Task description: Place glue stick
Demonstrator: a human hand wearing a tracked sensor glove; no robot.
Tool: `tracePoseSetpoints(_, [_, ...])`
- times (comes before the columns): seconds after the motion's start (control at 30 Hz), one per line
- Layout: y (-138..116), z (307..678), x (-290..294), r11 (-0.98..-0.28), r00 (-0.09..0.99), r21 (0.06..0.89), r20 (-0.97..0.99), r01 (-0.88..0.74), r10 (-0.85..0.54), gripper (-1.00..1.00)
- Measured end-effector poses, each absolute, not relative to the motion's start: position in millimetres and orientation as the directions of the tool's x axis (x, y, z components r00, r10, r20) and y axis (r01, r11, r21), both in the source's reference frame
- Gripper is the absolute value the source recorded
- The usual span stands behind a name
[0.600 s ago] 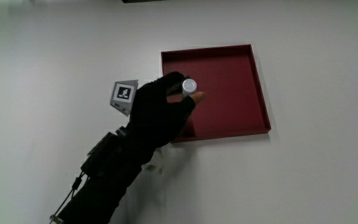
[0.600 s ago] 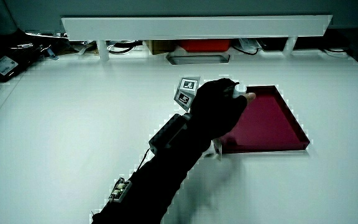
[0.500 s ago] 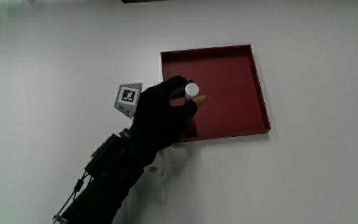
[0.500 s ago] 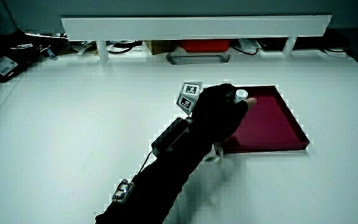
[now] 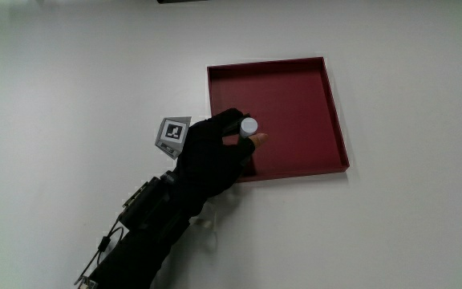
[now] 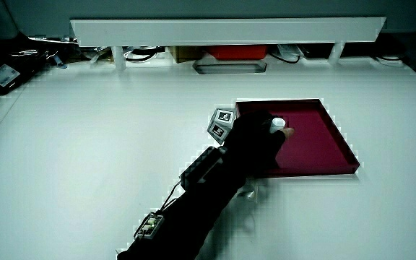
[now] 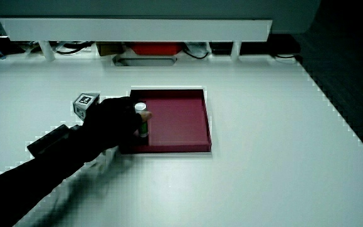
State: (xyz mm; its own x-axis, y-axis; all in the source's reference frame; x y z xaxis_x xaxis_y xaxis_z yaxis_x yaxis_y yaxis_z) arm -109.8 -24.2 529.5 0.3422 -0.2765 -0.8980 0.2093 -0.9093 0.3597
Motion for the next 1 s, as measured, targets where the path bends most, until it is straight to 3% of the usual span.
tracePoseSetpoints(0.27, [-23.6,536.0,-113.4,-0.905,0.294,0.378,-0.903,0.196,-0.313,0.00])
tracePoseSetpoints(0.4, [-24.2,535.9,-113.2,-0.901,0.325,0.390,-0.891,0.191,-0.317,0.00])
tracePoseSetpoints(1.0, [-21.4,533.8,-113.1,-0.903,0.302,0.386,-0.898,0.189,-0.320,-0.67])
